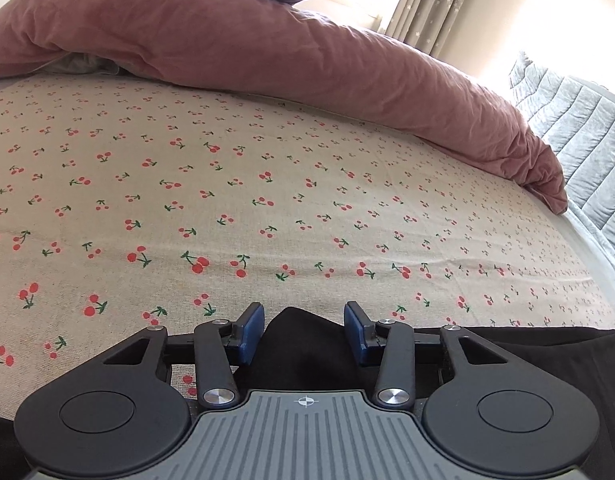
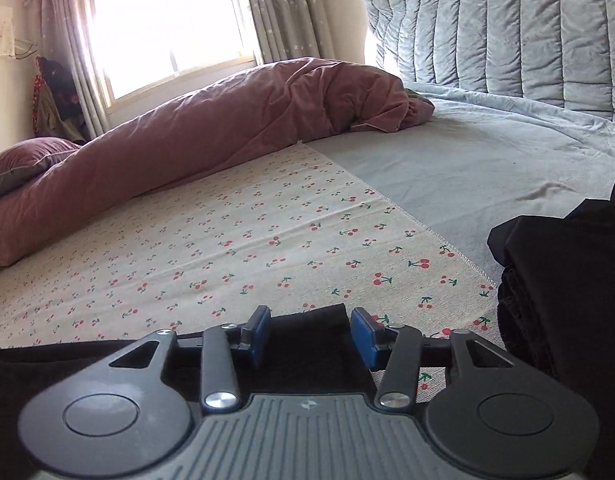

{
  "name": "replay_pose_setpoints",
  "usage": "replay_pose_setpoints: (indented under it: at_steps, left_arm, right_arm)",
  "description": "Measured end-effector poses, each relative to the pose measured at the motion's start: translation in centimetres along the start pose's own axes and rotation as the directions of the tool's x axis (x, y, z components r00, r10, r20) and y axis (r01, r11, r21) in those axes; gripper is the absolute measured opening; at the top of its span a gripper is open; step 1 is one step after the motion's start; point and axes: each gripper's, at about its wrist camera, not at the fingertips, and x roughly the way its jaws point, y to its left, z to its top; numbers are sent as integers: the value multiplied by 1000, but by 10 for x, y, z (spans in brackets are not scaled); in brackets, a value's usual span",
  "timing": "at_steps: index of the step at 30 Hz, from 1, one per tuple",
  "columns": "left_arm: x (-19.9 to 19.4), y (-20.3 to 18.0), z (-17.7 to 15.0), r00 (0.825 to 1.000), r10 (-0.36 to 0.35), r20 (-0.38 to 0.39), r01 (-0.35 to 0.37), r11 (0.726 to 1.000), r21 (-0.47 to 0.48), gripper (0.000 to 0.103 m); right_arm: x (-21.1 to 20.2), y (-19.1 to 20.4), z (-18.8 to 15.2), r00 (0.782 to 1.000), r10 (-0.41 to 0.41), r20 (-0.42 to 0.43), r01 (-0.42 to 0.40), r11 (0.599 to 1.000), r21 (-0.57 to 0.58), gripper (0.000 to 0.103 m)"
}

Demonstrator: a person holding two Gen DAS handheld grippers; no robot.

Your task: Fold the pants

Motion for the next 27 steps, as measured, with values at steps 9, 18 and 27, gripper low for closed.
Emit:
replay_pose_setpoints:
  at_steps: [9, 18, 27]
  left_arm:
    - [-5, 6, 1, 1000, -12, -5, 12, 1000, 24, 41]
    - [-23, 16, 7, 999, -33, 10, 33, 998, 48, 41]
    - [-8, -1, -3, 999, -16, -38, 19, 996, 83, 8]
  right_arm:
    - [17, 20, -8, 997, -63, -45, 57, 990, -132, 42]
    - [-3, 33, -5, 988, -150, 26, 153, 968, -198, 6]
    - [9, 37, -4, 973, -228, 43, 232, 949, -211, 6]
